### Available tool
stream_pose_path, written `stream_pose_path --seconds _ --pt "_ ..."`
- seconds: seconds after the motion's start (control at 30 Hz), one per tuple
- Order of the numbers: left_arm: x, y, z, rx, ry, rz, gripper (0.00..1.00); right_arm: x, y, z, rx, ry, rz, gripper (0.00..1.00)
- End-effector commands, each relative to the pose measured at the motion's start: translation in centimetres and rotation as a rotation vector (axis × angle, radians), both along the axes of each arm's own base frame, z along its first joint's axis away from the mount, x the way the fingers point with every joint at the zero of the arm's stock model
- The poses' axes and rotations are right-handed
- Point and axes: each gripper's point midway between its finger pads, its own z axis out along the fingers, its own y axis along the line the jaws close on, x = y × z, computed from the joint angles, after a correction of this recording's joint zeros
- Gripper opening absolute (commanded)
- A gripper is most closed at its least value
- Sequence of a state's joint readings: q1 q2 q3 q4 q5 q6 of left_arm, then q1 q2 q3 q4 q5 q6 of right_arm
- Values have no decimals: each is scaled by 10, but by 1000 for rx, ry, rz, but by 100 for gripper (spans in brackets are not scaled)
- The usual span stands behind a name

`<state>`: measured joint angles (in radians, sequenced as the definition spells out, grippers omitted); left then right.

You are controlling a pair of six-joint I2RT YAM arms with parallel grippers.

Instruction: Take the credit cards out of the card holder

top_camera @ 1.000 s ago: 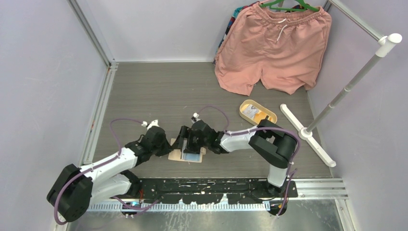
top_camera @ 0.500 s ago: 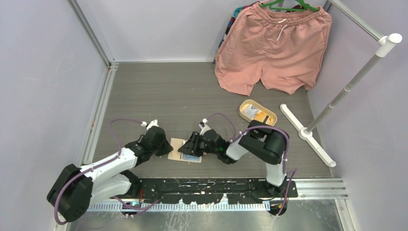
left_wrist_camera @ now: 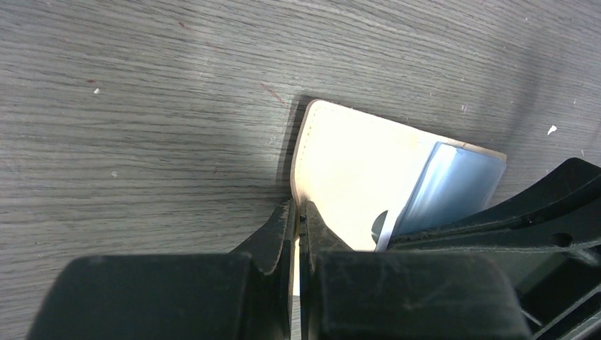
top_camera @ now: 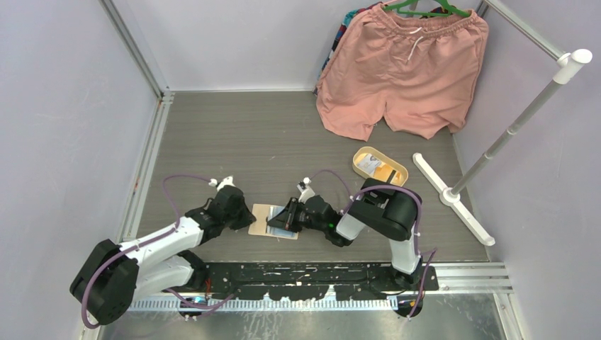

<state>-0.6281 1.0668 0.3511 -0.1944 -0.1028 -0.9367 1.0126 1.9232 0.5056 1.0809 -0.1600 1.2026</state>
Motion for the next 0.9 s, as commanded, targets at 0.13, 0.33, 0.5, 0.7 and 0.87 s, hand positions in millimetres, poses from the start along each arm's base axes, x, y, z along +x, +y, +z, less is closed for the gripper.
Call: stream_pose_path --seconds 0.13,0.33,0.5,0.7,0.87 --pt "-31 23 -29 114 131 -23 0 2 15 36 129 -90 17 1" --pt "-30 24 -26 119 126 -18 0 -1 3 33 88 -72 7 1" --pt "-30 25 -27 122 125 -11 0 -6 -16 26 35 -68 -8 1" --pt "-30 25 -29 122 125 -8 0 -7 -21 19 11 -60 -10 2" --pt "-32 25 -31 119 134 -11 0 -1 -3 25 39 -55 11 38"
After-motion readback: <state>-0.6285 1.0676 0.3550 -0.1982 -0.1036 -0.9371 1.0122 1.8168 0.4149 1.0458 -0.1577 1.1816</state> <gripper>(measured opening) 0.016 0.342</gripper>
